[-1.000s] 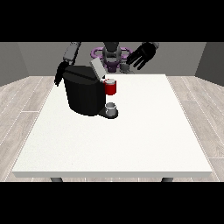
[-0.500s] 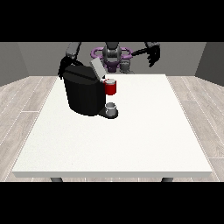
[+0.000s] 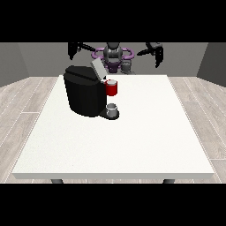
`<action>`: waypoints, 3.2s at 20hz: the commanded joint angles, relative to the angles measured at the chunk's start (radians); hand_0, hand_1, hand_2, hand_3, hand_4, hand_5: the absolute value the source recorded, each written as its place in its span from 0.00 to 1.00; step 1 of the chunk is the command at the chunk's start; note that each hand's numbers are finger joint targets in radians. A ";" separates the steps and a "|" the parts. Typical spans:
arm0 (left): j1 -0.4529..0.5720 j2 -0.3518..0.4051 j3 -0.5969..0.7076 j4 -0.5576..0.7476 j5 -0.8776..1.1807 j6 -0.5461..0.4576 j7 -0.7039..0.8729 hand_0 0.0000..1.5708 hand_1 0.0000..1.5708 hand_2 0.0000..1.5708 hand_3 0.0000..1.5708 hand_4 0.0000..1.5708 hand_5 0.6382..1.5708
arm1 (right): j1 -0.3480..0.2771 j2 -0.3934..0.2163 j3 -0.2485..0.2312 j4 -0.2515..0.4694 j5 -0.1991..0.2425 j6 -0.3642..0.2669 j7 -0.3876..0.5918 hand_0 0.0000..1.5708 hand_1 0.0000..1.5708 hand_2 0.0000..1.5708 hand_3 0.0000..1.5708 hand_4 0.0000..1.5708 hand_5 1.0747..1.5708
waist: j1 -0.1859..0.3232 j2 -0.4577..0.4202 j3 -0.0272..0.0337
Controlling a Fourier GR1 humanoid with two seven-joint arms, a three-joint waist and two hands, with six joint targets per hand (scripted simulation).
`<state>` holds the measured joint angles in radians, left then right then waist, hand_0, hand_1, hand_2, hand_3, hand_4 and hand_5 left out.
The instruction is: Insert the coffee pod into the coffee machine and close the lid
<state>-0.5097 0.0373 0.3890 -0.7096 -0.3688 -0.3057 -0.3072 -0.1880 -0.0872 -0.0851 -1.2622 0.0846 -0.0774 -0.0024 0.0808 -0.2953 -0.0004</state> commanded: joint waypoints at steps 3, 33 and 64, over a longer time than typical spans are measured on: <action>0.058 -0.036 -0.051 -0.090 0.027 0.013 0.034 0.00 0.00 0.00 0.00 0.26 1.00 | -0.046 -0.065 0.007 -0.051 -0.013 0.086 -0.037 0.00 0.00 0.00 0.00 0.07 1.00 | 0.043 0.019 0.0008; 0.239 -0.033 -0.239 -0.674 0.218 0.072 0.226 0.00 0.00 0.00 0.00 0.23 1.00 | -0.458 -0.075 -0.073 0.207 -0.129 0.083 0.105 0.00 0.00 0.00 0.00 0.00 1.00 | 0.088 0.316 0.0005; 0.290 0.025 -0.273 -0.701 0.247 0.041 0.172 0.00 0.00 0.00 0.00 0.25 1.00 | -0.714 -0.062 0.069 0.246 0.043 0.038 0.128 0.00 0.00 0.00 0.00 0.07 1.00 | 0.201 0.390 -0.0003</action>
<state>-0.2420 0.0913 0.1429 -1.4131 -0.1076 -0.2744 -0.1080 -0.8513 -0.2219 -0.0943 -0.9818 0.0888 -0.0375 0.1925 0.2154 0.1028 0.0147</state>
